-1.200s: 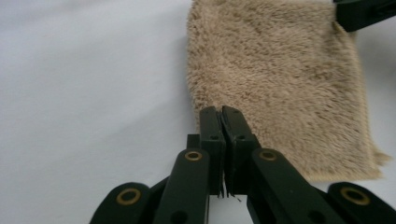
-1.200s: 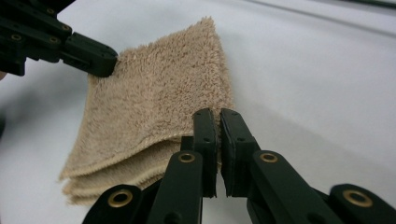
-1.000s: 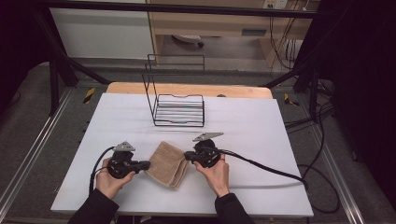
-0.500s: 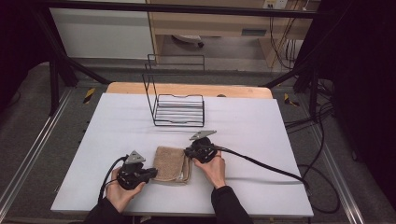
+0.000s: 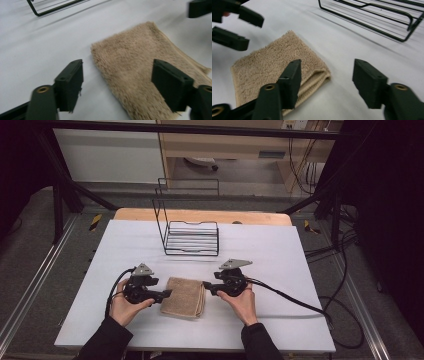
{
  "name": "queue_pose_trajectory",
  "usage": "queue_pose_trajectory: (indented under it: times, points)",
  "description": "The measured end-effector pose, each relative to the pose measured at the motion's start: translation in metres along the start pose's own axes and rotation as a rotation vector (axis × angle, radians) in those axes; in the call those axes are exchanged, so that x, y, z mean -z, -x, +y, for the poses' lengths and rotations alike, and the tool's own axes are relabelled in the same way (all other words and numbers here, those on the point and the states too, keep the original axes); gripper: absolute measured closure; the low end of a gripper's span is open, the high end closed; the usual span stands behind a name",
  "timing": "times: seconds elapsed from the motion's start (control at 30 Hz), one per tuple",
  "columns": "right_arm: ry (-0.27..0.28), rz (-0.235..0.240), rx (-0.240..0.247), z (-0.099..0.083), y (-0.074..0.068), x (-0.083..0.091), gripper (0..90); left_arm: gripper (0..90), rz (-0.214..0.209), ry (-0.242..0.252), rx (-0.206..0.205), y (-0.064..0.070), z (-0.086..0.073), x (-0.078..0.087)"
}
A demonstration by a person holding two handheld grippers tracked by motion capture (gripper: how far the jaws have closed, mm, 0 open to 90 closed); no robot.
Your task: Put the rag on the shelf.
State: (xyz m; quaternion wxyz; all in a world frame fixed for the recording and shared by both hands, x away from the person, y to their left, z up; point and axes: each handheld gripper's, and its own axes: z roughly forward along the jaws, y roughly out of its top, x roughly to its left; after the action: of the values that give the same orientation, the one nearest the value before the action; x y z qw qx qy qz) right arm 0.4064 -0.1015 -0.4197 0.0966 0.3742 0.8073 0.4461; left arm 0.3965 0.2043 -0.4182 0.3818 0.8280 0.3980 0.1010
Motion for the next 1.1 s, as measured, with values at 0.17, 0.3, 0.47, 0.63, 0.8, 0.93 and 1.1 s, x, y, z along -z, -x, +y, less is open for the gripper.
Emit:
queue_pose_trajectory:
  times: [0.17, 0.3, 0.47, 0.63, 0.8, 0.93, 1.1]
  points:
    - [0.010, -0.004, -0.018, -0.009, 0.006, 0.013, 25.5, 20.8, 0.035, 0.005, 0.013, -0.010, 0.009, -0.016]
    - [0.005, -0.015, -0.031, -0.013, 0.009, 0.019, 18.5, 26.9, 0.070, -0.014, 0.047, -0.019, 0.011, -0.028]
    - [-0.005, -0.022, -0.023, -0.019, 0.010, 0.021, 16.3, 43.8, 0.069, -0.017, 0.070, -0.024, 0.011, -0.036]
    - [0.003, -0.015, -0.040, -0.019, 0.009, 0.020, 15.5, 57.9, 0.026, -0.037, 0.089, -0.025, 0.010, -0.040]
    - [-0.004, -0.026, -0.031, -0.021, 0.007, 0.021, 14.3, 68.9, 0.004, -0.042, 0.067, -0.022, 0.010, -0.041]
    - [-0.019, -0.019, -0.023, -0.023, 0.006, 0.021, 13.9, 71.9, -0.008, -0.055, 0.061, -0.019, 0.008, -0.042]
    - [-0.015, -0.016, -0.025, -0.024, 0.004, 0.022, 13.9, 75.6, -0.008, -0.056, 0.062, -0.017, 0.007, -0.043]
